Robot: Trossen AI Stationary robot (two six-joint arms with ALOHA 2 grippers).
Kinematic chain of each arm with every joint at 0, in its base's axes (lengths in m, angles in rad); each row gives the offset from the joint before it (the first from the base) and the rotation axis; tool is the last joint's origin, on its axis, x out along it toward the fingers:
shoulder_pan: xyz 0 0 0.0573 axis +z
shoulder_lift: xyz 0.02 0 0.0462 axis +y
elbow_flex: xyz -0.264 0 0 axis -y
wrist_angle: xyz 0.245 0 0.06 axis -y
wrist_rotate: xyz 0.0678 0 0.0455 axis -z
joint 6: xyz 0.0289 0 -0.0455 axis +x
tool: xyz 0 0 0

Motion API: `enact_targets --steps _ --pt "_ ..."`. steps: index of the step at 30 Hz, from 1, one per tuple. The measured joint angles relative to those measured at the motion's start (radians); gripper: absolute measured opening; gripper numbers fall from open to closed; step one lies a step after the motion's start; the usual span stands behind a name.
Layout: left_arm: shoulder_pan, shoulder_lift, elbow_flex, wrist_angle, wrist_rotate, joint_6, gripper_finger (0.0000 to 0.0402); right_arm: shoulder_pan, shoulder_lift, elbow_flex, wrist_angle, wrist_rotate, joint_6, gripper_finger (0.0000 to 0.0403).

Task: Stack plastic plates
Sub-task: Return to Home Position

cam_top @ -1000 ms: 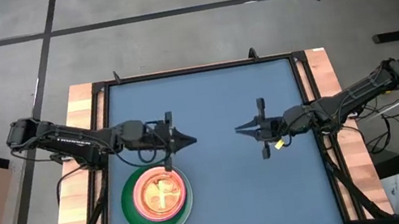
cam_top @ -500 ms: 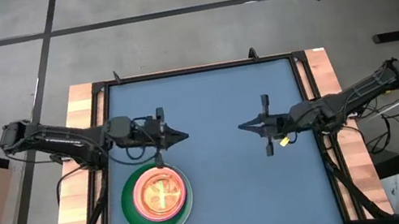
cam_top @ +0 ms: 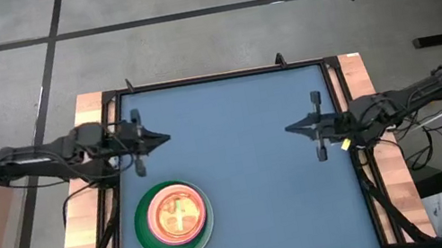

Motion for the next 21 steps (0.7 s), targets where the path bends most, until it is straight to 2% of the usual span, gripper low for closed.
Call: enact_targets --steps 8,16,21 --pt "-0.001 -0.142 0.0 -0.175 0.0 0.018 0.0 0.0 -0.121 -0.065 -0.064 0.0 -0.001 0.0" --pt "-0.001 -0.217 -0.006 -0.196 0.0 0.076 0.0 0.0 -0.26 -0.202 -0.06 0.0 0.006 0.0" --pt "-0.001 -0.286 -0.081 -0.191 0.0 0.073 0.0 0.0 -0.348 -0.262 -0.055 0.0 0.008 0.0"
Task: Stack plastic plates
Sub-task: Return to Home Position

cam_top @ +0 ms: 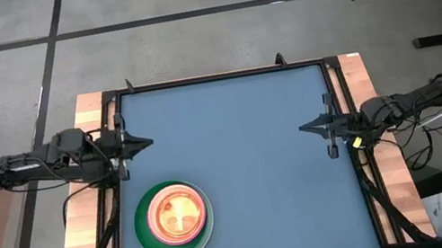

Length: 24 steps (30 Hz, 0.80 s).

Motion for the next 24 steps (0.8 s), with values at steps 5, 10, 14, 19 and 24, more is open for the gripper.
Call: enact_targets --steps 5,10,14,19,24 --pt "0.0 -0.093 -0.127 0.072 0.0 -0.028 0.0 0.0 -0.078 -0.052 0.005 0.0 0.001 0.0" --pt "0.0 -0.196 -0.23 0.105 0.0 -0.032 0.0 0.0 -0.142 -0.119 0.028 0.0 0.002 0.0" --pt "0.0 -0.268 -0.279 0.111 0.0 -0.046 0.0 0.0 -0.184 -0.172 0.077 0.0 -0.005 0.0" --pt "0.0 -0.329 -0.315 0.113 0.019 -0.049 0.0 0.0 -0.238 -0.222 0.079 0.0 -0.007 0.0" --pt "0.0 -0.341 -0.355 0.11 0.023 -0.05 0.0 0.0 -0.299 -0.283 0.083 0.0 -0.008 0.0"
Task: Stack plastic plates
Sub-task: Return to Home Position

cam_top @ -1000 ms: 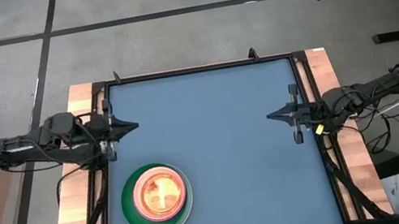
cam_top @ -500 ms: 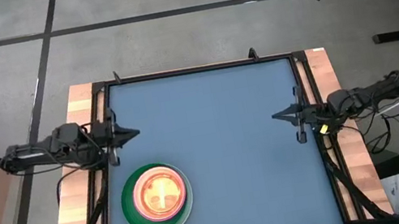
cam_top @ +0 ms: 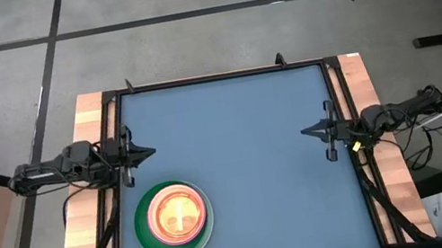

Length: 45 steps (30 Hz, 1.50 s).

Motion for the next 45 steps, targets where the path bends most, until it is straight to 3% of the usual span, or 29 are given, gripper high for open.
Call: enact_targets --steps 6,17,41,45 --pt "0.0 0.0 -0.051 0.065 0.001 0.0 0.0 0.0 -0.08 -0.076 0.048 0.0 -0.001 0.0" --pt "0.003 0.0 -0.205 0.303 0.0 0.0 0.0 0.0 -0.081 -0.141 0.163 -0.008 -0.041 0.0" --pt "0.062 0.0 -0.214 0.232 0.05 -0.026 0.0 0.0 -0.08 -0.142 0.162 0.01 -0.057 0.0" --pt "0.062 0.0 -0.214 0.226 0.087 -0.005 0.0 0.0 -0.08 -0.142 0.156 -0.041 -0.101 0.0"
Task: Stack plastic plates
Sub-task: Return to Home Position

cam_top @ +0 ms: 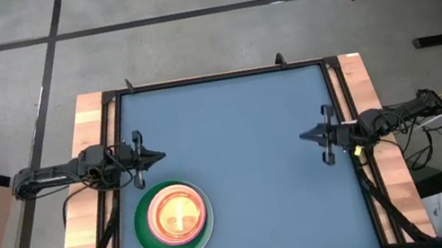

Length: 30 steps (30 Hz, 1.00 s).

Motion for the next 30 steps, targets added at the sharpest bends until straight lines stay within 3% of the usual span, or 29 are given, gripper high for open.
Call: enact_targets --steps 6,14,30 --pt "0.0 0.0 0.0 -0.001 0.008 0.001 0.0 0.0 0.0 0.0 -0.003 -0.067 -0.052 0.0" --pt "0.0 0.0 0.0 -0.002 0.008 0.003 0.0 0.0 0.0 0.0 -0.006 -0.071 -0.127 0.0" --pt "0.0 0.0 0.0 -0.003 0.008 0.003 0.0 -0.001 0.0 0.0 -0.001 0.006 -0.187 0.0"
